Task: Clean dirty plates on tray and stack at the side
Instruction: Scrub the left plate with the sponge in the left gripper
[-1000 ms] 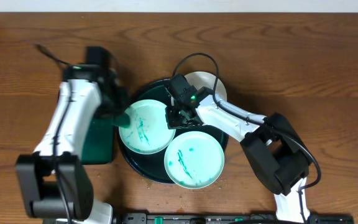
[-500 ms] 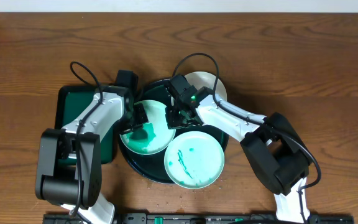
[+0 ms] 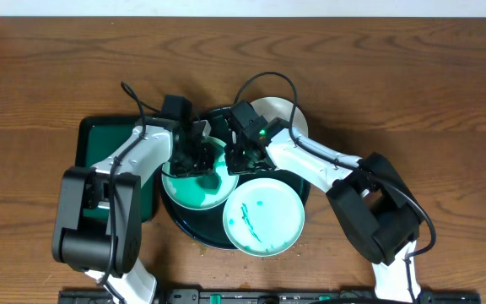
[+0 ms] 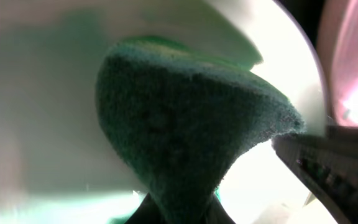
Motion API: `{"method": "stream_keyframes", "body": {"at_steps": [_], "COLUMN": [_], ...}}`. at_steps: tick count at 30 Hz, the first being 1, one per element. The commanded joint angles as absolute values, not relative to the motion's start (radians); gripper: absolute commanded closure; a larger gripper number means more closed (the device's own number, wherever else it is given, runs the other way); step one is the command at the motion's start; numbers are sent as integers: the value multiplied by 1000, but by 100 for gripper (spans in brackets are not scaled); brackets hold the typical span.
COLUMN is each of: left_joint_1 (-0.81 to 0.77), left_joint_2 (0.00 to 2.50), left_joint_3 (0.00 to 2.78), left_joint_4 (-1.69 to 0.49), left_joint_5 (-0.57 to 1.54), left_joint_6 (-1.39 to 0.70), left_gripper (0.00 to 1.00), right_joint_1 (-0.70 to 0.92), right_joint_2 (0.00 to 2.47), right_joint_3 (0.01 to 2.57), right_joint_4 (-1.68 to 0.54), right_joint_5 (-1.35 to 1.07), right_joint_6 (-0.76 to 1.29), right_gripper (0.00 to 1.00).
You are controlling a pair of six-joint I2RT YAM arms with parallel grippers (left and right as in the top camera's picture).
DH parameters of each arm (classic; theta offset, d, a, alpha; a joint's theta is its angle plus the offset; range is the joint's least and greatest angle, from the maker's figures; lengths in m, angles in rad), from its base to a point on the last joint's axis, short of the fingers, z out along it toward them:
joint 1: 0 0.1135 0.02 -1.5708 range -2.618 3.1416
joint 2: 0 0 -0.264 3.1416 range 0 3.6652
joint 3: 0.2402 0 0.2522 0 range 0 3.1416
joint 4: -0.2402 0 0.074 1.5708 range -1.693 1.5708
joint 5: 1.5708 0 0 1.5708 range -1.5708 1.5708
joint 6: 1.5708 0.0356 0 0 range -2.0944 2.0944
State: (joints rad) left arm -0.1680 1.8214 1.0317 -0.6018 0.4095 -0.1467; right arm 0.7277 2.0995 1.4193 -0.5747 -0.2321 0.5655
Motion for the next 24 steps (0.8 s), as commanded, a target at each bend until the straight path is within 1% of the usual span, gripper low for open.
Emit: {"method": "stream_keyframes", "body": {"at_steps": [1, 3, 5, 9, 11, 13, 15, 16, 18, 20, 24], "left_joint_1": [-145, -128, -115, -111, -118, -129, -147, -162, -181, -199, -211], "left_joint_2": [1842, 1842, 1842, 1842, 1842, 1842, 1842, 1842, 1842, 1842, 1842], "left_joint_3": [1013, 1021, 1033, 1040, 1040, 1040, 1040, 1040, 1040, 1040, 1040], "left_joint_4": [-625, -664, -710, -774, -812, -837, -865, -888, -905, -892, -801], "left_joint_5": [-40, -172, -233, -221, -118, 21, 187, 304, 438, 496, 497], "left_joint_6": [-380, -476, -514, -521, -478, -378, -240, -144, -38, 1, -11], "left_gripper": [93, 93, 93, 93, 93, 93, 93, 93, 93, 93, 93], "right_joint_1": [734, 734, 734, 734, 734, 734, 734, 734, 734, 734, 734], "right_joint_2": [2138, 2138, 2138, 2138, 2138, 2138, 2138, 2138, 2138, 2138, 2138], "right_joint_3": [1420, 1420, 1420, 1420, 1420, 1420, 1420, 1420, 1420, 1420, 1420], "right_joint_4": [-572, -572, -572, -572, -572, -572, -572, -572, -572, -572, -573], "right_joint_5": [-237, -237, -237, -237, -237, -237, -237, -237, -237, -237, -237], "right_joint_6": [542, 542, 542, 542, 542, 542, 542, 542, 542, 542, 542], "right_gripper": [99, 99, 99, 99, 99, 99, 99, 99, 99, 99, 99]}}
